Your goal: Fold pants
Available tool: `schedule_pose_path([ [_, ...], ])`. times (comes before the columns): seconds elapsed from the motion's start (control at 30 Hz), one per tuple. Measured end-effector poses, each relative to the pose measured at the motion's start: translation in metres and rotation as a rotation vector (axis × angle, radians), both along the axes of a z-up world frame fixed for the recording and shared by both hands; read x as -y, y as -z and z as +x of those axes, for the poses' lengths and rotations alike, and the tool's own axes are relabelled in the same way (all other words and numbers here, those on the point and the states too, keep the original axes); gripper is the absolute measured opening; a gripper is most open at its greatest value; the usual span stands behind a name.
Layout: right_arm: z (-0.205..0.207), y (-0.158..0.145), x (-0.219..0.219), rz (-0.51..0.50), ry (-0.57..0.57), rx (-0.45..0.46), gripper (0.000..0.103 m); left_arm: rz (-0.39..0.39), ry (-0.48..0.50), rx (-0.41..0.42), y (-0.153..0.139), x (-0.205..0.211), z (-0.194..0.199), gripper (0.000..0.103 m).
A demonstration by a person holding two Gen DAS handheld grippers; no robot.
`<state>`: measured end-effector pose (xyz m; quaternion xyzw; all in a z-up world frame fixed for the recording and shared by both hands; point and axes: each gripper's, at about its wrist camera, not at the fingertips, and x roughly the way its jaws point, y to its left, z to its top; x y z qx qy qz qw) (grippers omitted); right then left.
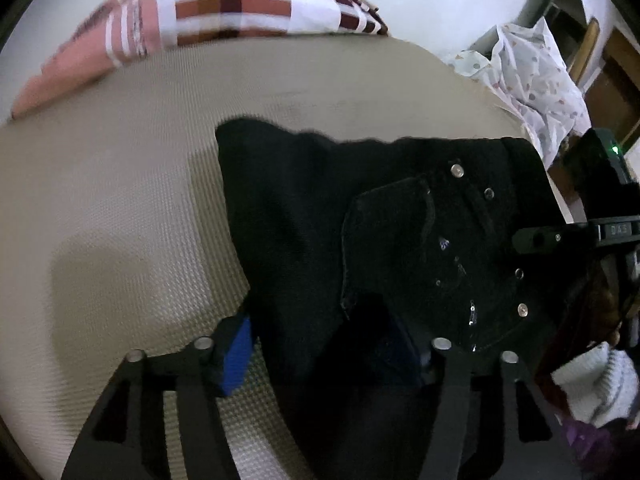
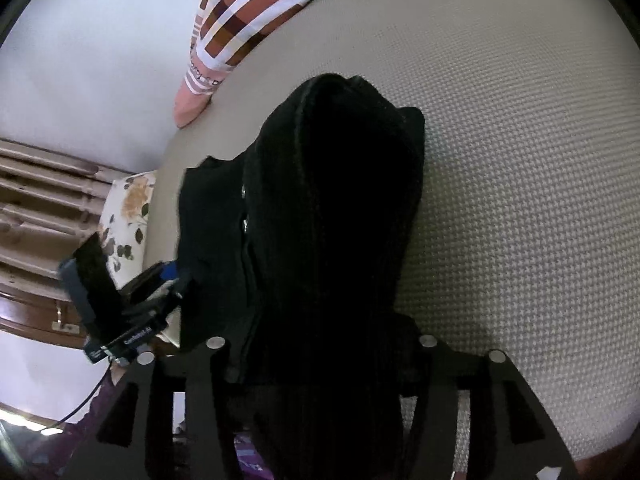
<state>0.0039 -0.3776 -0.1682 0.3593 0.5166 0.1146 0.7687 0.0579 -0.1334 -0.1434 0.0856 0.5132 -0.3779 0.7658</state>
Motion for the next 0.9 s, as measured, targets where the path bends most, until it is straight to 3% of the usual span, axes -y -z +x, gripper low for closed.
schedule_pose_path([
  [0.1,0.001,-0.002,-0.005,-0.03,-0.012,0.015,0.053,-0.015,0.013,0.013,0.001,0.001,-0.003,0.062],
  [0.13,0.002,-0.003,-0.008,-0.052,-0.02,0.021,0.047,-0.008,0.018,0.028,0.0,0.004,-0.005,0.059],
  [0.2,0.003,-0.004,-0.012,-0.069,-0.02,0.026,0.04,-0.004,0.01,0.053,-0.003,0.006,-0.009,0.048],
  [0.27,0.002,-0.003,-0.011,-0.047,-0.005,0.038,0.036,-0.004,-0.02,0.08,-0.011,0.005,-0.012,0.027],
  [0.33,-0.001,-0.005,-0.009,-0.022,0.015,0.048,0.033,-0.036,-0.045,0.09,-0.02,0.001,-0.014,0.023],
  [0.47,-0.005,-0.008,-0.002,0.075,0.063,0.076,0.031,-0.062,-0.062,0.1,-0.03,-0.004,-0.016,0.021],
  [0.9,0.01,-0.017,-0.035,0.174,0.06,0.112,0.031,-0.088,-0.15,0.155,-0.059,-0.043,-0.006,0.021],
])
